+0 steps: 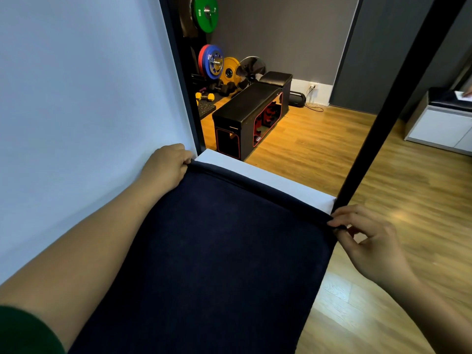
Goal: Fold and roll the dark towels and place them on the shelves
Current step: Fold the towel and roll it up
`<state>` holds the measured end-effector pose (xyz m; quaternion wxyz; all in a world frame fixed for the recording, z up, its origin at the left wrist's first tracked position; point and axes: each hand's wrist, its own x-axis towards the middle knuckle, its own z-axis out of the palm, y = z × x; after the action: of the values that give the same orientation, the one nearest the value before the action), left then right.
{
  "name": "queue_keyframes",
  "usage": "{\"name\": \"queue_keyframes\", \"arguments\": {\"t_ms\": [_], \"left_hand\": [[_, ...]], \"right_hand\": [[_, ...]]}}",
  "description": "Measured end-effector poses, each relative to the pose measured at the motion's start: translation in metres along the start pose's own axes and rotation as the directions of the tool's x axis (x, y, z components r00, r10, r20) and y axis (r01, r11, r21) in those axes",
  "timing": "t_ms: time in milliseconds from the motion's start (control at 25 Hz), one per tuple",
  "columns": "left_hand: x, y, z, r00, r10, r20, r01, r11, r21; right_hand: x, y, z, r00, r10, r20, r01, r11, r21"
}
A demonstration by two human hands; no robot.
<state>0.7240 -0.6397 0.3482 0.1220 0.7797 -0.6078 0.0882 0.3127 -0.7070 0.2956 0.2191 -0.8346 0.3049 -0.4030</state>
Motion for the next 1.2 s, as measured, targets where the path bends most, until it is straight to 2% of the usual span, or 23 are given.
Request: {"name": "queue_keyframes", "arguments": {"t_ms": [200,320,440,520,680,800,920,1040,1200], "left_hand": [[-0.002,-0.006,-0.001,0.983,0.122,0.137,-0.146,0.971,0.187],[-0.007,-0.009,-0.01,0.96,0.16,0.229,-0.218,0.942,0.254],[0.006,0.007,-0.026,0.932,0.017,0.363,-0.125,0.953,0.276],[0.02,0.022,-0.032,0.913,-0.031,0.406,-0.123,0.929,0.348],[0.037,0.034,-0.038,0.884,-0.041,0.466,-0.145,0.923,0.357],[0.04,0.032,-0.037,0.856,0.034,0.515,-0.215,0.93,0.296],[0.037,0.021,-0.037,0.85,0.053,0.524,-0.178,0.965,0.191],[0.035,0.011,-0.035,0.867,0.115,0.485,-0.22,0.961,0.167],[0.028,0.009,-0.033,0.869,0.199,0.454,-0.346,0.899,0.269]], "right_hand": [[0.004,0.003,-0.012,0.959,-0.198,0.2,0.245,0.937,-0.248],[0.012,-0.013,-0.021,0.921,-0.217,0.322,0.314,0.904,-0.291],[0.036,-0.033,-0.022,0.892,-0.097,0.442,0.269,0.899,-0.347],[0.054,-0.039,-0.017,0.852,0.044,0.521,0.205,0.888,-0.411],[0.088,-0.047,-0.007,0.717,0.377,0.587,0.071,0.797,-0.599],[0.103,-0.052,-0.002,0.636,0.485,0.6,0.07,0.738,-0.671],[0.105,-0.06,0.0,0.569,0.522,0.635,0.149,0.694,-0.704],[0.098,-0.064,0.0,0.609,0.464,0.643,0.181,0.708,-0.682],[0.087,-0.064,-0.002,0.685,0.436,0.584,0.019,0.79,-0.613]]}}
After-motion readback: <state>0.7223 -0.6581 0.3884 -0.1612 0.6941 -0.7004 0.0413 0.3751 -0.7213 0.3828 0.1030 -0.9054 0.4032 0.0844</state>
